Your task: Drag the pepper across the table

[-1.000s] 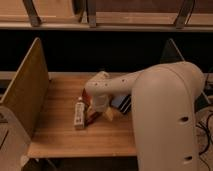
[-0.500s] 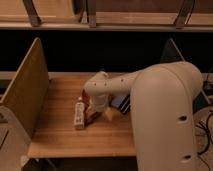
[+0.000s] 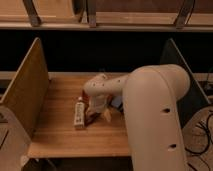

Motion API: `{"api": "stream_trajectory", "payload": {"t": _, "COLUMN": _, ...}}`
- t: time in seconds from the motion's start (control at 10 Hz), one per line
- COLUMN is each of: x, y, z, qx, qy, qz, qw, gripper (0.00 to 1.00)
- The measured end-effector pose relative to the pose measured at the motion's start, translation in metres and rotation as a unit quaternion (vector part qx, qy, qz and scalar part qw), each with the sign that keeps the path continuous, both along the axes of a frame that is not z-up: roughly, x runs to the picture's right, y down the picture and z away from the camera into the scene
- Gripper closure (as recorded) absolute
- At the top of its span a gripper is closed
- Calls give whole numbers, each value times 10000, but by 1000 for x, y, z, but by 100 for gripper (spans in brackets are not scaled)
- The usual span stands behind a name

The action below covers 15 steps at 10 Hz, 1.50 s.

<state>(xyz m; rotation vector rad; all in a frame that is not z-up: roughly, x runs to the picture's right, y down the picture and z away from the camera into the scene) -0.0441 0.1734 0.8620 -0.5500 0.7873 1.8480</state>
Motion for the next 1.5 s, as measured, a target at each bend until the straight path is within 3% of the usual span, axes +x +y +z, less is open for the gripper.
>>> {"api": "stream_trajectory", "payload": {"t": 0.1, "x": -2, "y": 0, "z": 4, "qx": -9, "qy": -27, "qz": -3, "qw": 10000, "gripper": 21}}
{"api": "stream_trajectory", "payload": {"t": 0.3, "x": -5, "y": 2, "z": 7, "qx": -32, "qy": -79, "qz": 3, "qw": 10000, "gripper": 33}}
{"api": "stream_trajectory", "payload": {"t": 0.8, "x": -5, "y": 10, "z": 12, "qx": -97, "qy": -154, "qz": 68, "qw": 9998, "gripper": 85}}
{"api": "stream_trajectory", "payload": {"t": 1.0, "x": 1, "y": 11, "z": 12, "qx": -102, "qy": -128, "qz": 124, "qw": 9998, "gripper": 99}}
{"api": "stream_trajectory", "payload": {"t": 1.5, "x": 38, "y": 19, "z": 11, "qx": -167, "qy": 212, "qz": 521, "qw": 9983, "gripper": 100}}
